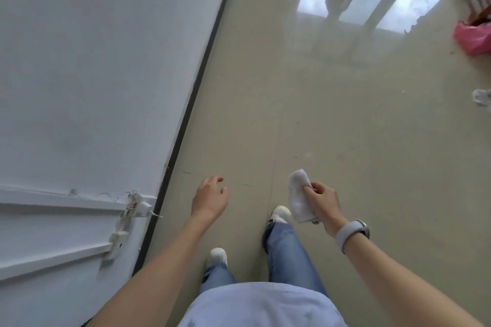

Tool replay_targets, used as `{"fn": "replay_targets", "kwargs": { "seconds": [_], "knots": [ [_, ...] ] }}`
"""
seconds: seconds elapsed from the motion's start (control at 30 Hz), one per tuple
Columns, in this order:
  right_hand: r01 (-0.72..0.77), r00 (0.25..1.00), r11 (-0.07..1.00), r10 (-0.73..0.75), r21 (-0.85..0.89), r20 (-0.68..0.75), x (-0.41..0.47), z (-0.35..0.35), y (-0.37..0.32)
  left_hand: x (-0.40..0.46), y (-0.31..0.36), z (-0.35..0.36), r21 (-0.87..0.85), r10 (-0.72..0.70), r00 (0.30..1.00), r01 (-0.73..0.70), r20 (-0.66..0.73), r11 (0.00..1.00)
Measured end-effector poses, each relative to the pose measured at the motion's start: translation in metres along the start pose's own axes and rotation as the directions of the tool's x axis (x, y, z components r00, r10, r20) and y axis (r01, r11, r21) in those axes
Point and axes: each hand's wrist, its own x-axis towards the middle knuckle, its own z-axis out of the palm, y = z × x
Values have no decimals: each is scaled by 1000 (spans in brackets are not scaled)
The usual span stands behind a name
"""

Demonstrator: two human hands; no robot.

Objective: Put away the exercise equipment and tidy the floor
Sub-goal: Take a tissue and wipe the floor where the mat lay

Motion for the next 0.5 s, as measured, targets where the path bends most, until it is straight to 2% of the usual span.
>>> {"fn": "replay_targets", "kwargs": {
  "seconds": [0.13,0.23,0.37,0.5],
  "knots": [
    [20,1000,998,-19,-58,12,103,-34,-50,78,63,6,-31,-53,999,53,-7,998],
    [35,999,993,-34,-108,17,189,-64,-89,135,117,14,-81,-151,988,149,-20,985],
    [79,996,973,-68,-218,58,293,-102,-145,202,186,18,-132,-236,971,229,-44,964],
    [122,987,949,-86,-289,133,383,-109,-196,264,229,17,-168,-302,951,287,-69,943]
  ]
}}
